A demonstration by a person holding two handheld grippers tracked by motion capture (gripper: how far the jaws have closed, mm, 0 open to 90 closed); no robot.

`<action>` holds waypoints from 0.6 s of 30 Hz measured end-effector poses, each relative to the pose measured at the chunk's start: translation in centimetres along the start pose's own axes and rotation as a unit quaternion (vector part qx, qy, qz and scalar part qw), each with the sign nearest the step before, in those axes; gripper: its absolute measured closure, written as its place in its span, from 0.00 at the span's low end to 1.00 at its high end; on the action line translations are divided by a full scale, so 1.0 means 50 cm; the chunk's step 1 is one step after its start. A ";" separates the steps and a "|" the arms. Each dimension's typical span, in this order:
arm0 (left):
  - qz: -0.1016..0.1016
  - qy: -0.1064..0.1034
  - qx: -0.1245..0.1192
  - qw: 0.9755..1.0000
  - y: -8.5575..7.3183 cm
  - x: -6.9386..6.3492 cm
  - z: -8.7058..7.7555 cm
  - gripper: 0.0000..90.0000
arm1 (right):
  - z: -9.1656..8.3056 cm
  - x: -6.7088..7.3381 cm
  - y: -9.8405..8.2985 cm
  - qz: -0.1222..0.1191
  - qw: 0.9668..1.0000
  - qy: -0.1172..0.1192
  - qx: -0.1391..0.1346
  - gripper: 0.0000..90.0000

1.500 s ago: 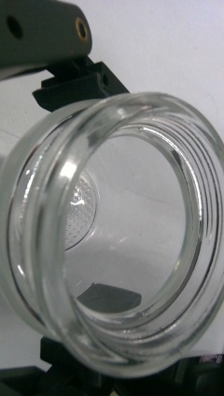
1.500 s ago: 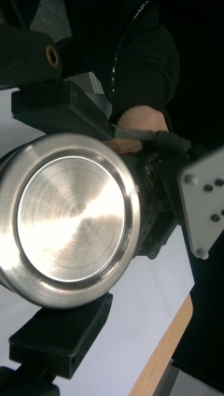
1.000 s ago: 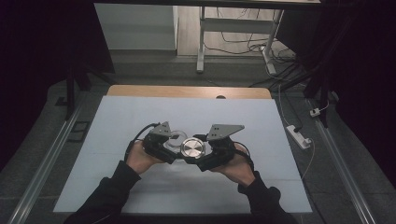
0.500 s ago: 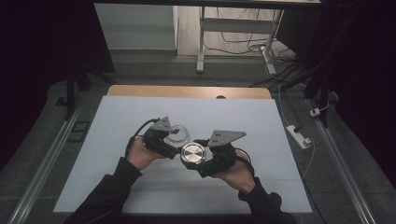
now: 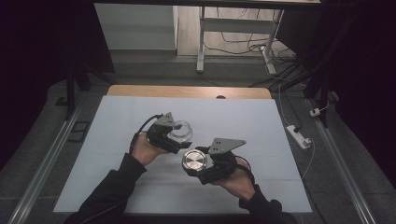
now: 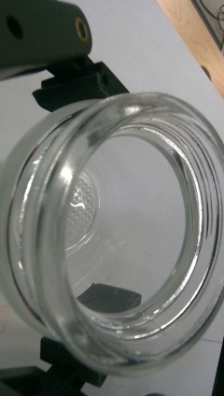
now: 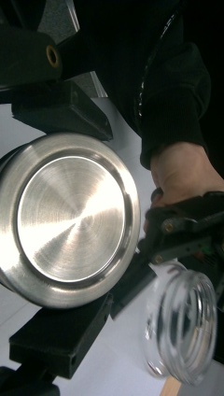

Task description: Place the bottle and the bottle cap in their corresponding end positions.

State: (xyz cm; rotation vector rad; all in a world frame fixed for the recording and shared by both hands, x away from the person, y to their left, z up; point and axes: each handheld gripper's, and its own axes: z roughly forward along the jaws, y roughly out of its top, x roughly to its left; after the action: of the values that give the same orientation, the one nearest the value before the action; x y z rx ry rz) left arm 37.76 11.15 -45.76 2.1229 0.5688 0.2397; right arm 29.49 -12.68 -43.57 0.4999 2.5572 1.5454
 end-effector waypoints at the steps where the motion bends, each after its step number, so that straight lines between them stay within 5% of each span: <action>1: -0.003 -0.001 -0.002 1.000 0.001 0.002 0.002 0.16 | 0.001 0.001 -0.003 -0.001 1.000 -0.001 0.000 0.21; 18: -0.009 0.012 -0.011 1.000 0.012 0.029 0.041 0.16 | 0.043 0.021 -0.055 -0.010 1.000 -0.011 0.005 0.21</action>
State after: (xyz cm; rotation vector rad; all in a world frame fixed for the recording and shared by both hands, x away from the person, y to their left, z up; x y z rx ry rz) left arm 39.99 10.03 -46.50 2.0954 0.5960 0.2604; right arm 28.49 -11.70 -46.91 0.4881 2.5472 1.5126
